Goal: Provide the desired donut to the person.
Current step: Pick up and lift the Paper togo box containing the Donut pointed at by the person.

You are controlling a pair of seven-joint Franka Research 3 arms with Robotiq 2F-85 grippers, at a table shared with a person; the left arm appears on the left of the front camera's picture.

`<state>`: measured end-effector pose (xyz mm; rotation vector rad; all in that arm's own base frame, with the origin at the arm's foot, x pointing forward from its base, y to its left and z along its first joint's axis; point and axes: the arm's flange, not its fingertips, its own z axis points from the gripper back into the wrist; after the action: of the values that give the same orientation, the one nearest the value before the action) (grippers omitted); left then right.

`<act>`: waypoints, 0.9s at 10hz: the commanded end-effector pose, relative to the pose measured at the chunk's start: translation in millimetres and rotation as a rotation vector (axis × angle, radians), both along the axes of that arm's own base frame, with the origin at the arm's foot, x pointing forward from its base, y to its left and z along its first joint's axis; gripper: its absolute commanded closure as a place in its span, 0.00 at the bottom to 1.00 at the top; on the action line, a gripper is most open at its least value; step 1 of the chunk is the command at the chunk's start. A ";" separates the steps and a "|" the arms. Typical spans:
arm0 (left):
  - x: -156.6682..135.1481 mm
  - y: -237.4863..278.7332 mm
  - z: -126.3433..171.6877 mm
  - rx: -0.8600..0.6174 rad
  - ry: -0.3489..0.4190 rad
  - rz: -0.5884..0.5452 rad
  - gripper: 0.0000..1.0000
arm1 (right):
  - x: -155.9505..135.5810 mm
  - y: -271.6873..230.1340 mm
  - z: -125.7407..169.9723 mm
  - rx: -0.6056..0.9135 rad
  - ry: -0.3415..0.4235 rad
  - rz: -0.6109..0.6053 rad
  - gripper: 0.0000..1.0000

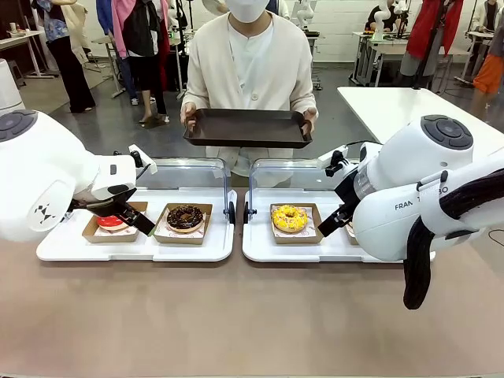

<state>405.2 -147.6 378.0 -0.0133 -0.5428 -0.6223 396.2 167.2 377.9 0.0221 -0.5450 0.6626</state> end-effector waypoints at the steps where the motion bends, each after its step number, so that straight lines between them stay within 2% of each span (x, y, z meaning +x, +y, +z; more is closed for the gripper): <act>1: 2.2 2.8 64.2 0.084 0.013 0.013 0.00 | 3.9 6.2 60.1 -0.015 0.097 -0.030 0.00; 4: 6.8 5.0 160.6 0.150 -0.007 -0.022 0.00 | -12.4 2.7 150.9 -0.043 0.129 -0.073 0.00; 6: 2.0 7.3 214.4 0.142 -0.049 -0.007 0.00 | -35.4 -4.8 215.1 -0.039 0.089 -0.124 0.00; 7: 1.0 9.9 234.0 0.130 -0.068 0.006 0.00 | -47.1 -3.1 233.5 -0.060 0.086 -0.128 0.00; 8: -5.8 13.1 242.5 0.131 -0.072 0.030 0.00 | -55.4 -0.3 237.7 -0.090 0.092 -0.118 0.00; 9: -4.2 7.8 231.3 0.112 -0.058 0.004 0.00 | -43.3 -8.8 229.3 -0.023 0.092 -0.090 0.00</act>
<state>400.2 -137.9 625.0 0.1136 -0.5802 -0.6428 339.7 160.8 625.3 -0.0074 -0.4505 0.5801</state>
